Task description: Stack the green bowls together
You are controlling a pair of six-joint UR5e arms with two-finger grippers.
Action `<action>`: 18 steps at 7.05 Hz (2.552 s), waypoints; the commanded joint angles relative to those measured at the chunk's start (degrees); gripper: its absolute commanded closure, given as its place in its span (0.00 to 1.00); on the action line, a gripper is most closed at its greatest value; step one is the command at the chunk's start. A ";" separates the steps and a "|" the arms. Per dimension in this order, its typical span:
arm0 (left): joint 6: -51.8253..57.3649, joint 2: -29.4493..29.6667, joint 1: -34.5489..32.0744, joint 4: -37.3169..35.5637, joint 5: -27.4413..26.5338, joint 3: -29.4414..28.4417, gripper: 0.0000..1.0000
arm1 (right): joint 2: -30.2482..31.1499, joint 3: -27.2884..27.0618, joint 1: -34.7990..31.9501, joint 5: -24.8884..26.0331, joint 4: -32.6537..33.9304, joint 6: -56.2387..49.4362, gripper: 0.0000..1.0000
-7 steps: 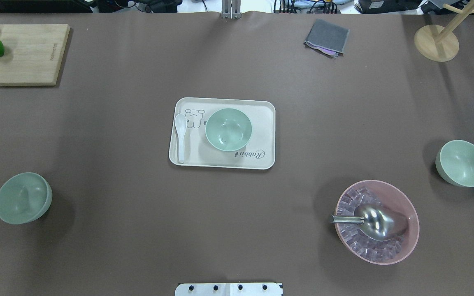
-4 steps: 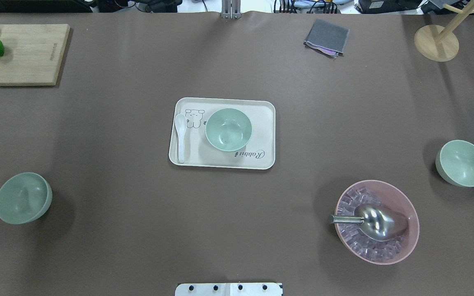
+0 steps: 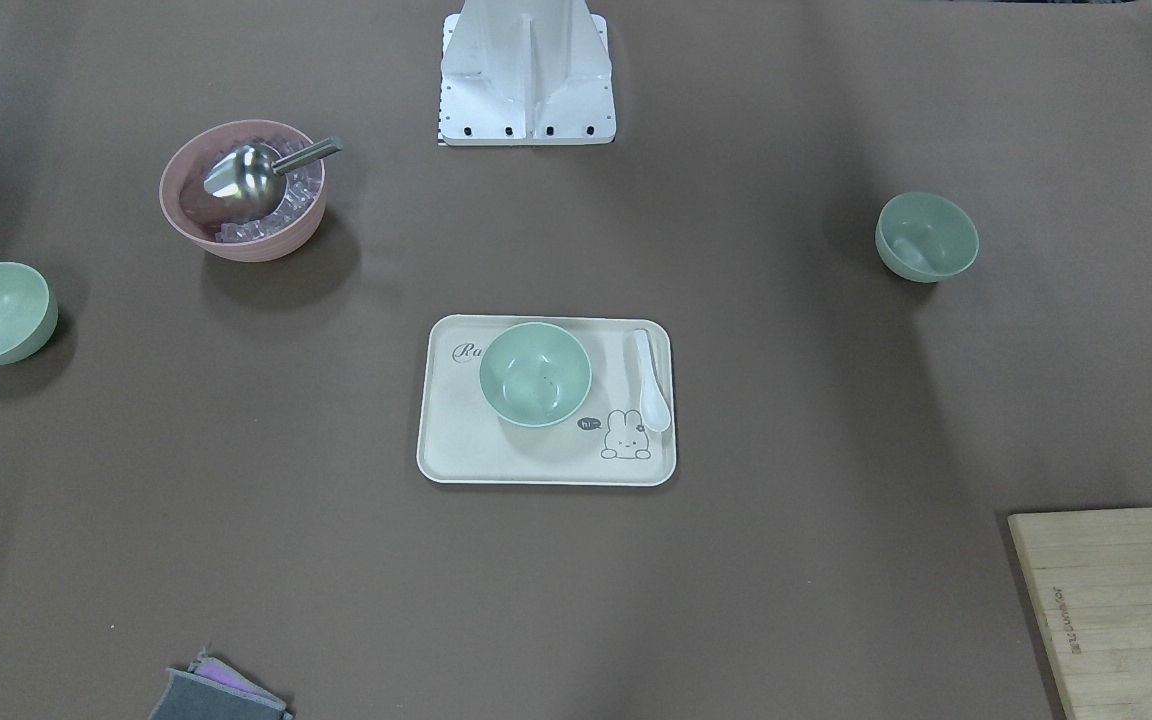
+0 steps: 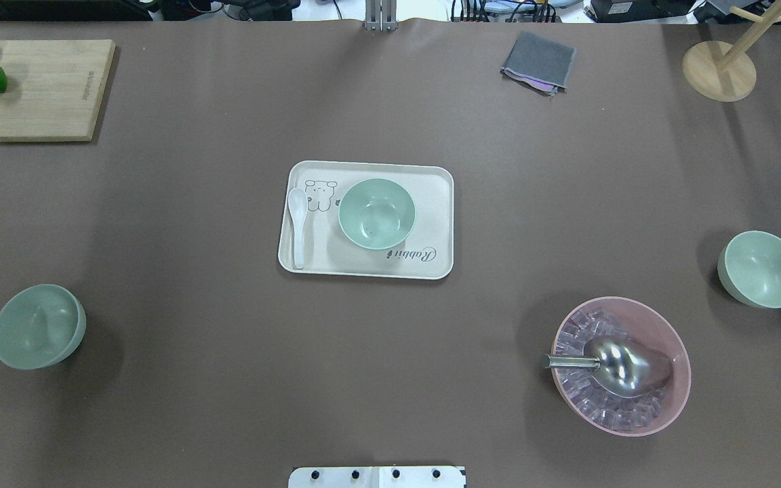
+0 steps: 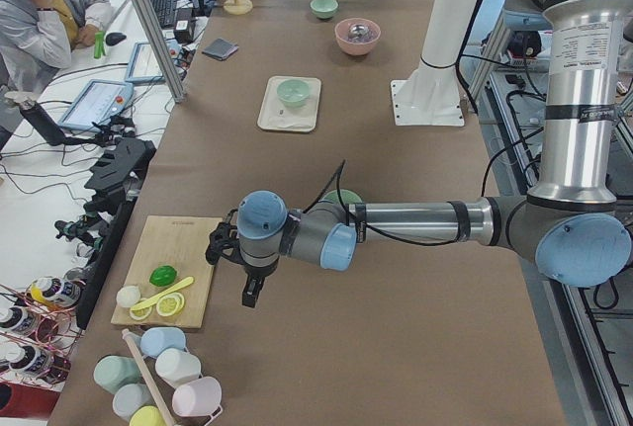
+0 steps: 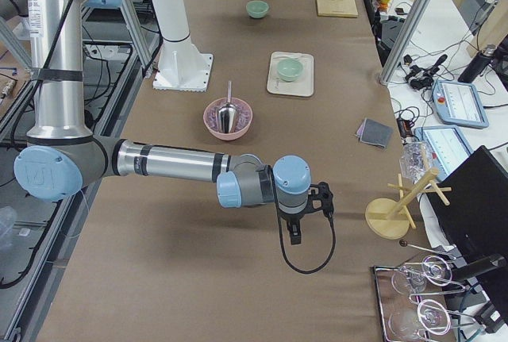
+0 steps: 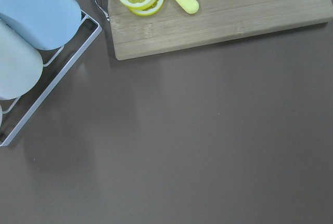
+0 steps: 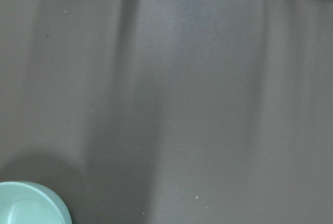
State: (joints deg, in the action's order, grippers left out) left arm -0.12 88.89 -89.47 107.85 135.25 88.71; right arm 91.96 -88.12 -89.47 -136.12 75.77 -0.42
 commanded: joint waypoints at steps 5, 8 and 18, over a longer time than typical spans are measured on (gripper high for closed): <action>-0.40 -0.12 1.23 2.63 0.45 0.23 0.01 | 1.03 -0.38 0.26 -4.31 -3.61 0.07 0.00; -0.49 -0.03 1.23 3.33 0.90 0.23 0.01 | 0.77 -1.00 4.01 -6.79 -3.70 0.94 0.00; -0.67 1.03 2.46 3.33 0.46 0.15 0.02 | 2.61 0.58 22.41 1.47 -12.84 16.86 0.34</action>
State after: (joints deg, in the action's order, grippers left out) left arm -0.70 89.77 -87.08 111.20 135.71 88.83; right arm 94.47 -88.10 -67.21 -134.56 63.21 16.42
